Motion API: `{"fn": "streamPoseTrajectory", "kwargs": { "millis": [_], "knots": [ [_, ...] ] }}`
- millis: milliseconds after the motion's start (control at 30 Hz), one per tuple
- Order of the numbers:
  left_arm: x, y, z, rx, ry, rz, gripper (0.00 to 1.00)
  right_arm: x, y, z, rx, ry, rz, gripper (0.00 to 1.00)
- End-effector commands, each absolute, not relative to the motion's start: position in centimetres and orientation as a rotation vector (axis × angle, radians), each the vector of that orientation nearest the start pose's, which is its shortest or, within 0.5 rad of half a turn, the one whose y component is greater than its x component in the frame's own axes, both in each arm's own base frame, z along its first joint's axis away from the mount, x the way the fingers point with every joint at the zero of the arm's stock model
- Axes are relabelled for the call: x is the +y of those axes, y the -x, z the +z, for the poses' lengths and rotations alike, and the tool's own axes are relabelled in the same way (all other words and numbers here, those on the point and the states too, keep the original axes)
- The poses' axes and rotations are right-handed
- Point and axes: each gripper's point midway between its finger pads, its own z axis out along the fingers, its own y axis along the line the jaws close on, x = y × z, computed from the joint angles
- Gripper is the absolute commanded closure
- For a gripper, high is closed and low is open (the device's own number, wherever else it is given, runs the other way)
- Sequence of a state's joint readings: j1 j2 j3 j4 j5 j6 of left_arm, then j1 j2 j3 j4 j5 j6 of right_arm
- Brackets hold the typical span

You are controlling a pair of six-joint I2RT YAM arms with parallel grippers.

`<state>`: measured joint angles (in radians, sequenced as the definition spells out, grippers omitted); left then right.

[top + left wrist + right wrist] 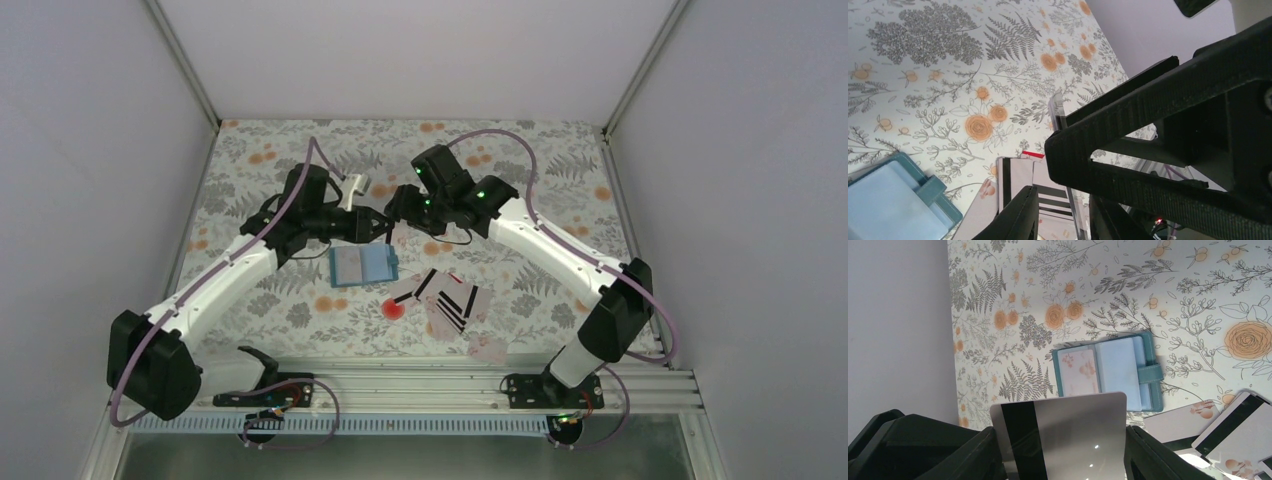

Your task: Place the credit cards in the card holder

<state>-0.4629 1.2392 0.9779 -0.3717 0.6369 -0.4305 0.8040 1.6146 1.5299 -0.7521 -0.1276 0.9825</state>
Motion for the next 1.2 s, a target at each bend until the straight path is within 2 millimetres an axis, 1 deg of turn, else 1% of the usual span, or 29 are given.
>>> {"fn": "streamPoseTrajectory", "kwargs": {
  "millis": [0, 67, 300, 367, 533, 600, 767, 900, 967, 1067, 1167],
  "knots": [
    [-25.8, -27.9, 24.4, 2.241, -0.437, -1.188, 0.74, 34.1, -29.3, 25.4, 2.581, -0.155, 0.941, 0.49],
    [-25.9, -28.0, 24.4, 2.243, -0.433, -1.188, 0.77, 34.0, -29.3, 25.5, 2.578, -0.153, 0.941, 0.49],
    [-26.5, -28.1, 24.4, 2.248, -0.417, -1.203, 0.97, 34.0, -29.2, 25.5, 2.578, -0.137, 0.944, 0.49],
    [-26.5, -28.1, 24.3, 2.255, -0.403, -1.206, 0.98, 34.0, -29.2, 25.5, 2.576, -0.134, 0.943, 0.48],
    [-26.2, -28.2, 23.6, 2.309, -0.362, -1.177, 0.98, 33.6, -29.2, 25.3, 2.564, -0.121, 0.921, 0.23],
    [-25.9, -28.0, 23.5, 2.327, -0.356, -1.164, 0.98, 33.2, -29.4, 25.2, 2.546, -0.115, 0.899, 0.19],
    [-24.6, -27.4, 23.5, 2.352, -0.314, -1.093, 0.98, 31.1, -30.3, 25.4, 2.505, -0.107, 0.792, 0.16],
    [-23.4, -26.2, 24.1, 2.352, -0.306, -1.049, 0.98, 29.3, -31.0, 26.1, 2.448, -0.093, 0.727, 0.15],
    [-22.7, -25.6, 24.3, 2.35, -0.299, -1.024, 0.98, 28.6, -31.3, 26.1, 2.432, -0.094, 0.705, 0.14],
    [-22.0, -24.7, 24.3, 2.347, -0.295, -1.013, 0.98, 28.0, -31.6, 26.2, 2.413, -0.079, 0.677, 0.13],
    [-21.4, -24.0, 23.8, 2.341, -0.292, -1.002, 0.98, 28.0, -31.8, 26.0, 2.412, -0.031, 0.653, 0.13]
  ]
}}
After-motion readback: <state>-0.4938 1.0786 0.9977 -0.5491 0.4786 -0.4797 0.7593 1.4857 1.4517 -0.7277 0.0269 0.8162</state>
